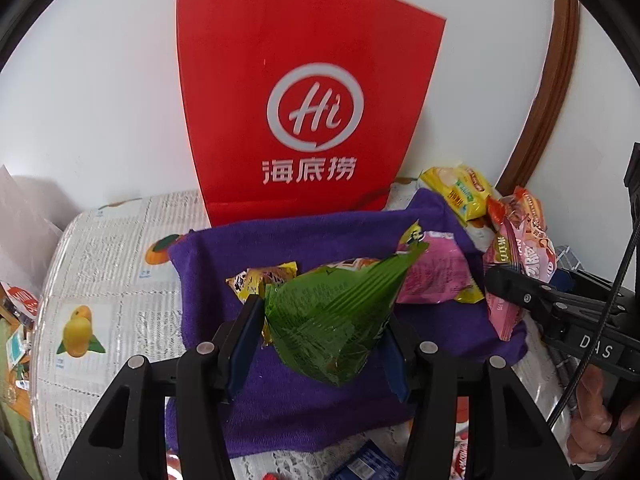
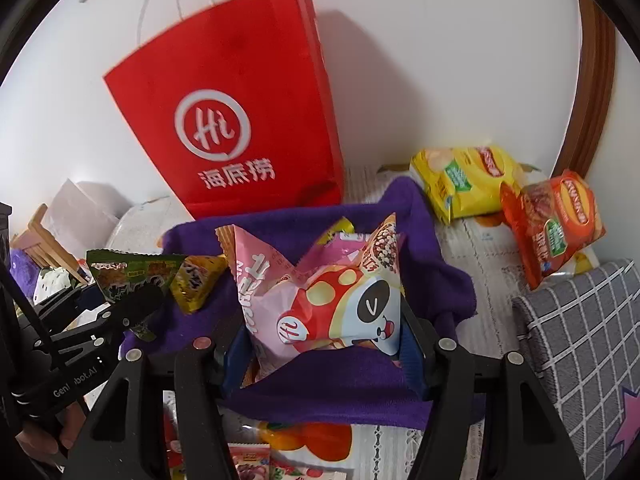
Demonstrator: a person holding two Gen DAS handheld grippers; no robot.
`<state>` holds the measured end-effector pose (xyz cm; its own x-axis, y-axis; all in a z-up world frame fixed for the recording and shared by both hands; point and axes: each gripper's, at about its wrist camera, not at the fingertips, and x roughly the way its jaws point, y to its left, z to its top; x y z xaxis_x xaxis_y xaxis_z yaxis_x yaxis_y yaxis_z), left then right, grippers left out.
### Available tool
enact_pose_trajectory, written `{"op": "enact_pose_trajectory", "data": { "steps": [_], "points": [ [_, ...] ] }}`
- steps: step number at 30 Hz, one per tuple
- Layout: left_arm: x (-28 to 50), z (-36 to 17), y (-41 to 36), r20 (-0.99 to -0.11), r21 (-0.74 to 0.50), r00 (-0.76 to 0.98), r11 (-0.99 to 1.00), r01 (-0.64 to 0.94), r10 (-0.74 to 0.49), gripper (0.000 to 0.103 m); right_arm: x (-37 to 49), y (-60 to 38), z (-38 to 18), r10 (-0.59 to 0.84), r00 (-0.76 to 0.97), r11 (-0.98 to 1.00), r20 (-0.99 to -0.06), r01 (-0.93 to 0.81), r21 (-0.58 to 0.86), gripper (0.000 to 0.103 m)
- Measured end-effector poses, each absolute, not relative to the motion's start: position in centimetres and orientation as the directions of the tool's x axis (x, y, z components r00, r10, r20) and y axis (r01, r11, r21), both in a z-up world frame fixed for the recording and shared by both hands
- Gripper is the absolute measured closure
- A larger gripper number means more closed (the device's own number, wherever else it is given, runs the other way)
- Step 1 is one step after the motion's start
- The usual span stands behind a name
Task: Organize snacks
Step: 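Carry the green packet and pink cartoon packet over the purple towel with both tools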
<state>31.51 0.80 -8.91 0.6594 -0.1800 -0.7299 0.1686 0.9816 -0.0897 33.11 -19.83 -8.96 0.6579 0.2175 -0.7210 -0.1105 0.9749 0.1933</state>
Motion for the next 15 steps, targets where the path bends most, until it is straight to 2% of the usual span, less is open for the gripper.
{"op": "enact_pose_trajectory", "data": {
  "steps": [15],
  "points": [
    [33.0, -12.0, 2.1, -0.765, -0.099, 0.624, 0.986, 0.136, -0.163, 0.051, 35.1, -20.1, -12.9, 0.228, 0.605, 0.972, -0.763, -0.097, 0.213, 0.041]
  ]
}}
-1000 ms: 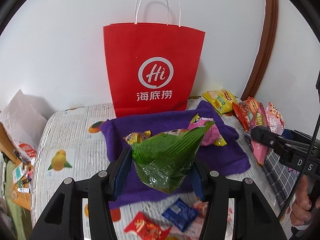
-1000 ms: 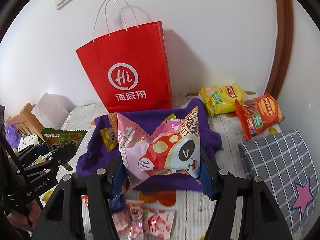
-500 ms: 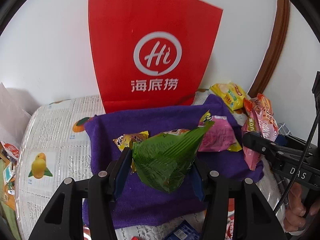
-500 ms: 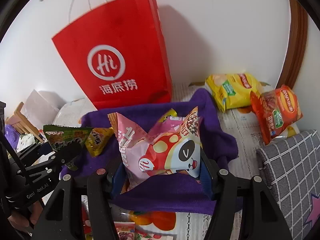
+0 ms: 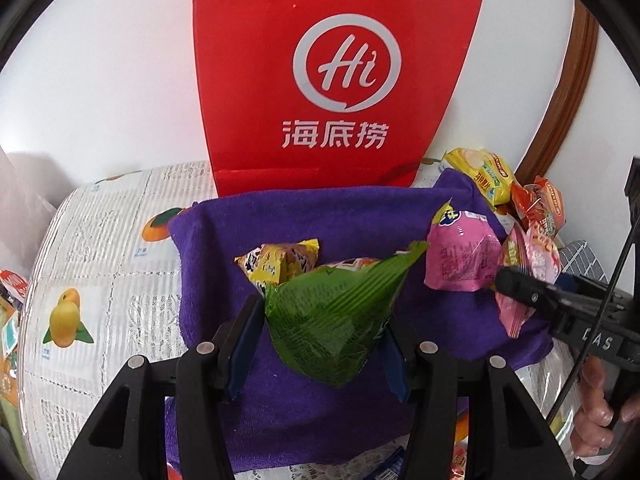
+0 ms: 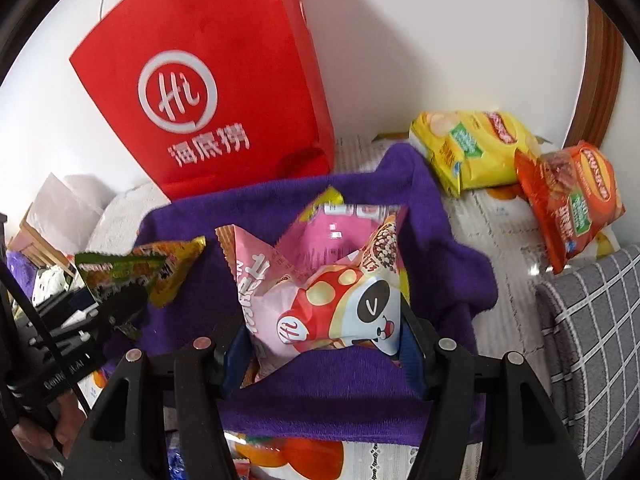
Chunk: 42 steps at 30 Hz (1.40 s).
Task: Organize snacks
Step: 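Carry the green packet and pink cartoon packet over the purple towel with both tools, then open both tools to drop the packets onto the towel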
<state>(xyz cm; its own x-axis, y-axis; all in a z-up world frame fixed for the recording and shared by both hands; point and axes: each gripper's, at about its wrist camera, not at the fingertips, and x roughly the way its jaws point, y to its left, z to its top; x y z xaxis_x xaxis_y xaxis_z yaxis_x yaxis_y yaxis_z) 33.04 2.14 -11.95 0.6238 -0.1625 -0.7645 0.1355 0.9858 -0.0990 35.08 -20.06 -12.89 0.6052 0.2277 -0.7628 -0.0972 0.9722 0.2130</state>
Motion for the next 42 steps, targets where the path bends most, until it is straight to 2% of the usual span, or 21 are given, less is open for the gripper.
{"op": "enact_pose_trajectory", "data": {
  "steps": [35, 42],
  "points": [
    [34.2, -16.2, 2.7, -0.823, -0.131, 0.544, 0.987, 0.097, -0.163, 0.05, 35.9, -18.2, -17.1, 0.18, 0.55, 0.983, -0.816, -0.123, 0.134, 0.04],
    [34.2, -16.0, 2.6, -0.837, -0.125, 0.527, 0.989, 0.082, -0.149, 0.049, 35.7, -18.6, -16.9, 0.172, 0.537, 0.985, -0.826, -0.111, 0.134, 0.033]
  ]
}}
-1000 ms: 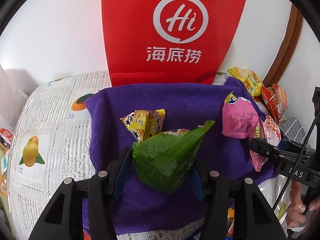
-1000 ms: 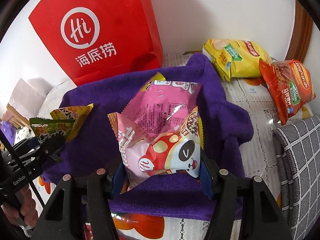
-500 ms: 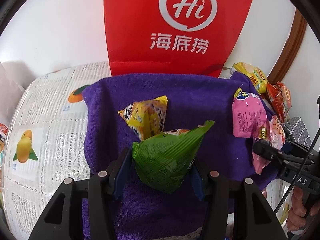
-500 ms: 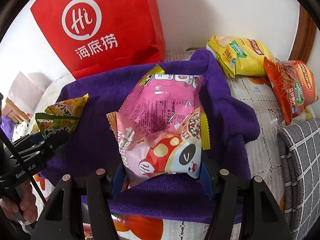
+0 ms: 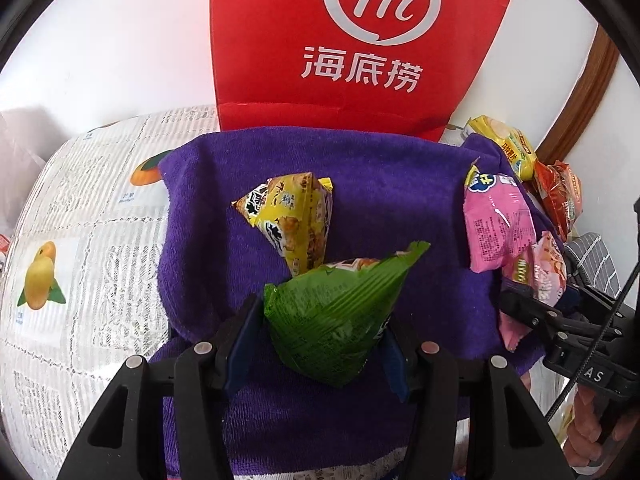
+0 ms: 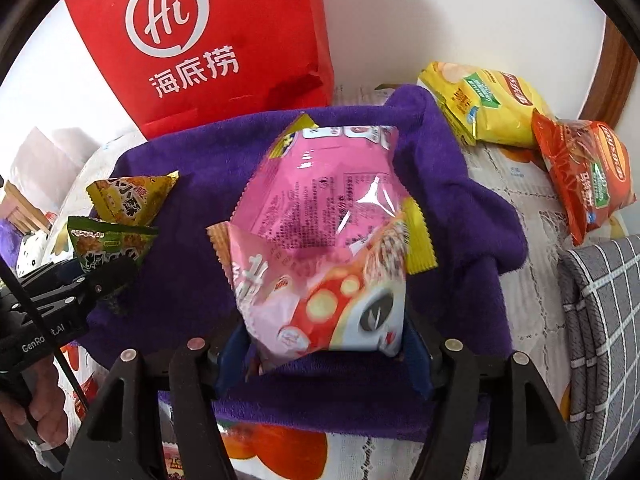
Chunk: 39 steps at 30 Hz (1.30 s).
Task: Organize snacks
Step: 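Open both tools to drop the packets onto the towel, then withdraw both tools back toward the remaining snacks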
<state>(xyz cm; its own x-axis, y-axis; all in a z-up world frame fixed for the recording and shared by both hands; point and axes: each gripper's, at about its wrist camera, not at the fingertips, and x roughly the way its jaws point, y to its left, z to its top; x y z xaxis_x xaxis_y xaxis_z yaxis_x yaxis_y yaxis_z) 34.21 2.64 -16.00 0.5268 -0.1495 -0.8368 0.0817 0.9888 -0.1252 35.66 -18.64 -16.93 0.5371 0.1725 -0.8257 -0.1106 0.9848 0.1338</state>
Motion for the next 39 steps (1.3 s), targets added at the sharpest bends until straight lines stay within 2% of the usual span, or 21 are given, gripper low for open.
{"op": "enact_pose_trajectory", "data": {
  "steps": [3, 5, 8, 14, 19, 26, 39],
  "points": [
    [34.0, -15.6, 2.7, -0.837, -0.14, 0.524, 0.988, 0.071, -0.156, 0.037, 34.7, -19.1, -16.1, 0.154, 0.559, 0.988, -0.815, -0.098, 0.119, 0.028],
    [33.5, -15.2, 2.8, -0.83, -0.142, 0.536, 0.988, 0.068, -0.156, 0.036, 34.2, -19.3, -15.5, 0.15, 0.568, 0.989, -0.809, -0.095, 0.117, 0.022],
    [32.8, -14.4, 2.8, -0.828, -0.125, 0.543, 0.99, 0.067, -0.141, 0.033, 33.5, -19.5, -14.4, 0.137, 0.582, 0.991, -0.802, -0.085, 0.108, 0.022],
    [31.0, -12.4, 3.2, -0.82, -0.116, 0.557, 0.991, 0.064, -0.132, 0.032, 31.7, -19.9, -12.1, 0.122, 0.614, 0.992, -0.78, -0.068, 0.102, 0.022],
    [29.3, -10.5, 3.4, -0.809, -0.11, 0.573, 0.992, 0.066, -0.128, 0.032, 29.9, -20.7, -10.2, 0.148, 0.633, 0.987, -0.76, -0.048, 0.152, 0.022],
    [26.4, -8.4, 3.5, -0.783, -0.134, 0.599, 0.986, 0.101, -0.168, 0.032, 26.5, -20.7, -7.8, 0.165, 0.667, 0.984, -0.727, -0.06, 0.168, 0.022],
    [20.0, -5.3, 3.5, -0.748, -0.108, 0.645, 0.987, 0.115, -0.157, 0.032, 19.8, -20.6, -6.7, 0.168, 0.704, 0.983, -0.69, -0.073, 0.166, 0.022]
  ]
}}
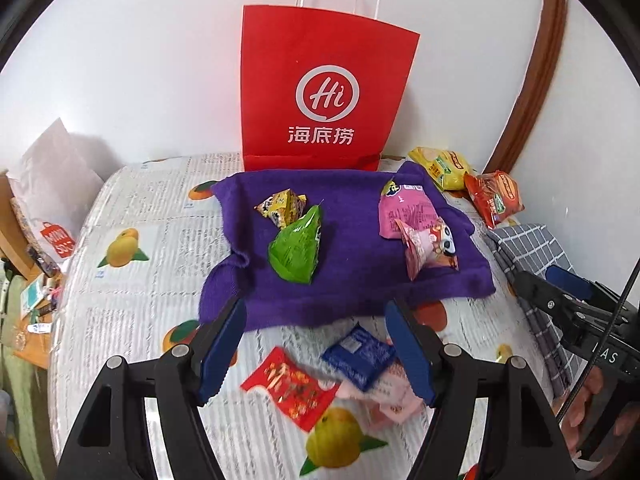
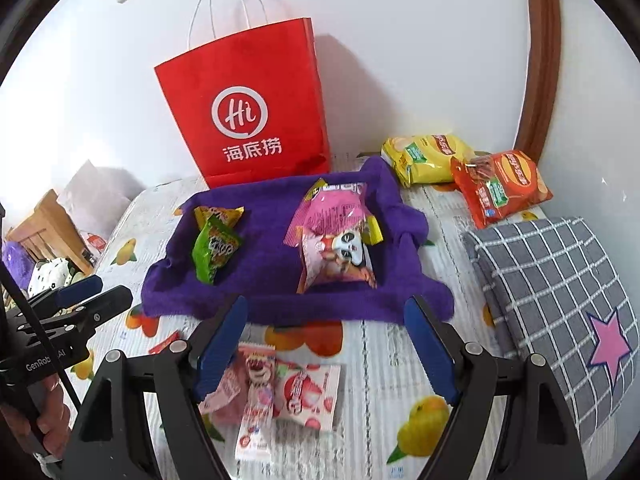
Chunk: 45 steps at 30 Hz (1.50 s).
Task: Organize snacks
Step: 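Withdraw both tools back toward the remaining snacks, then grasp the pink bear stick packet with the right tool while the left tool approaches the red packet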
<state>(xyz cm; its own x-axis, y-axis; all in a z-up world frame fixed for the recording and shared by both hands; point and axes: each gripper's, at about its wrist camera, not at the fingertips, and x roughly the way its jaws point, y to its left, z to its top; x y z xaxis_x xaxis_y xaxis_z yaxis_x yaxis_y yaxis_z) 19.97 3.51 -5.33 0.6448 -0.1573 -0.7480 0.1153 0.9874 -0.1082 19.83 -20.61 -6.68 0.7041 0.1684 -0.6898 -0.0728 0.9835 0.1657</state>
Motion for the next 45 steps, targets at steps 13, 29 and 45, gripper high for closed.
{"op": "enact_pose_trajectory", "data": {
  "steps": [13, 29, 45],
  "points": [
    [15.3, -5.6, 4.3, -0.749, -0.106, 0.647, 0.99, 0.097, -0.144, 0.032, 15.2, -20.1, -8.6, 0.21, 0.667, 0.977, -0.715, -0.115, 0.18, 0.027],
    [14.5, -9.1, 6.9, -0.786, -0.098, 0.61, 0.994, 0.044, -0.104, 0.032, 15.2, -17.2, -13.6, 0.285, 0.586, 0.959, -0.759, -0.171, 0.228, 0.041],
    [16.9, -12.0, 8.0, -0.811, -0.121, 0.573, 0.992, 0.034, -0.119, 0.032, 19.6, -13.1, -17.7, 0.232, 0.536, 0.967, -0.812, -0.217, 0.133, 0.08]
  ]
}}
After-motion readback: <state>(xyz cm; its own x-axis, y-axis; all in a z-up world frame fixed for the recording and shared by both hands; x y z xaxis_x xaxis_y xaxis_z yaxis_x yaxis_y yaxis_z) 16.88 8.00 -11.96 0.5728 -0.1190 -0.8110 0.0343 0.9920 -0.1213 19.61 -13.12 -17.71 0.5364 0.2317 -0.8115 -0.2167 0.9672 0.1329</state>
